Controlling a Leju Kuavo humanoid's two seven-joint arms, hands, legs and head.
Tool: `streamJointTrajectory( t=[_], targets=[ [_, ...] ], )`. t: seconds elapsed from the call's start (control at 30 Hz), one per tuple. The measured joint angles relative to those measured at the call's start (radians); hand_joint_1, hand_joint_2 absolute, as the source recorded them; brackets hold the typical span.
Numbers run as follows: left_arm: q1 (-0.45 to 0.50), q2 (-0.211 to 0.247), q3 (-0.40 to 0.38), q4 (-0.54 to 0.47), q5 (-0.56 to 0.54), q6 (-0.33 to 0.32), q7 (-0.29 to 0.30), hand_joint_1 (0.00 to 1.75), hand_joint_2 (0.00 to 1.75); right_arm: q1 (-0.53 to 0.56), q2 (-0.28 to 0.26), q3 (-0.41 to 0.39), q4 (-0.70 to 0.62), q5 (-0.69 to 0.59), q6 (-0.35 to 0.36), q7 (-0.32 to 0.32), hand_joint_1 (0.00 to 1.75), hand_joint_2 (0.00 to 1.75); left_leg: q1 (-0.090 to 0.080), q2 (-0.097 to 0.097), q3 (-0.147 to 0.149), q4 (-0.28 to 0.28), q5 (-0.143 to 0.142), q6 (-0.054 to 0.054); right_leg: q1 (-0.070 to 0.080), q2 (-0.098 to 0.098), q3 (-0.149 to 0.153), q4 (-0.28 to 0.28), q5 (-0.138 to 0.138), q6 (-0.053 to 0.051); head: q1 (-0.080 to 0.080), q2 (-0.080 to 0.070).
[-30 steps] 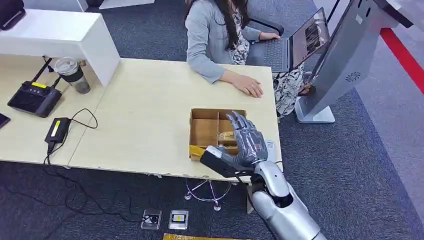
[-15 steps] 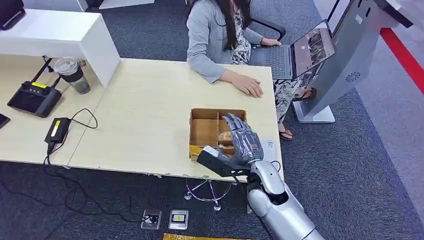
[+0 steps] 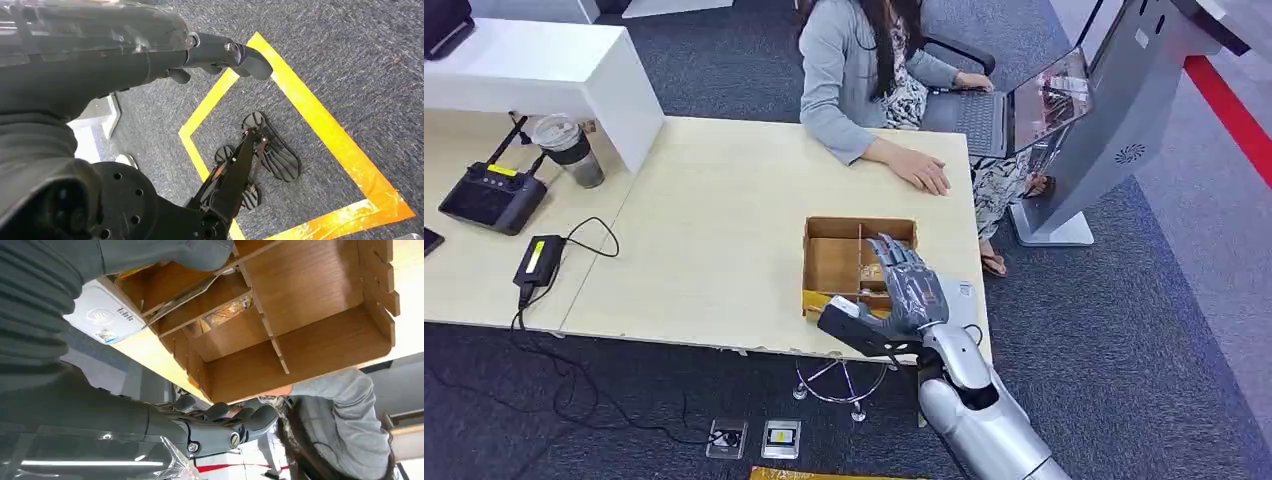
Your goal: Pass the card to the sensor for recognition and then transmit it.
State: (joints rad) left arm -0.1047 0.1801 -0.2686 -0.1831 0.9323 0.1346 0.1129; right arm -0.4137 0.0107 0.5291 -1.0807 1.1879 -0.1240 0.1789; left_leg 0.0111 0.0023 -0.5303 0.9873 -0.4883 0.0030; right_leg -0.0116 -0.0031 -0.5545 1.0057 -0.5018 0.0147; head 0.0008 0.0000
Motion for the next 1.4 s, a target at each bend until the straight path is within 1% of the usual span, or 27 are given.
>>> streamJointTrajectory(
  t=[0.63,1.07,1.4],
  targets=[
    [0.000,0.000,-0.006,0.000,-0.002,0.002,-0.001,0.00,0.00,0.006,-0.011,0.000,0.024,-0.014,0.014,0.007,0.00,1.75,0.000,0.000,0.000,0.000,0.000,0.000,0.000,0.000,0.000,0.000,0.000,0.000,0.000,0.000],
    [0.000,0.000,-0.007,0.000,-0.001,-0.002,-0.002,0.00,0.00,-0.008,-0.016,0.000,0.054,0.003,0.006,0.012,0.00,1.75,0.000,0.000,0.000,0.000,0.000,0.000,0.000,0.000,0.000,0.000,0.000,0.000,0.000,0.000],
    [0.000,0.001,-0.009,0.000,-0.006,-0.016,-0.004,0.00,0.00,-0.010,-0.017,0.000,0.083,0.003,-0.015,0.009,0.00,1.75,0.000,0.000,0.000,0.000,0.000,0.000,0.000,0.000,0.000,0.000,0.000,0.000,0.000,0.000]
  ],
)
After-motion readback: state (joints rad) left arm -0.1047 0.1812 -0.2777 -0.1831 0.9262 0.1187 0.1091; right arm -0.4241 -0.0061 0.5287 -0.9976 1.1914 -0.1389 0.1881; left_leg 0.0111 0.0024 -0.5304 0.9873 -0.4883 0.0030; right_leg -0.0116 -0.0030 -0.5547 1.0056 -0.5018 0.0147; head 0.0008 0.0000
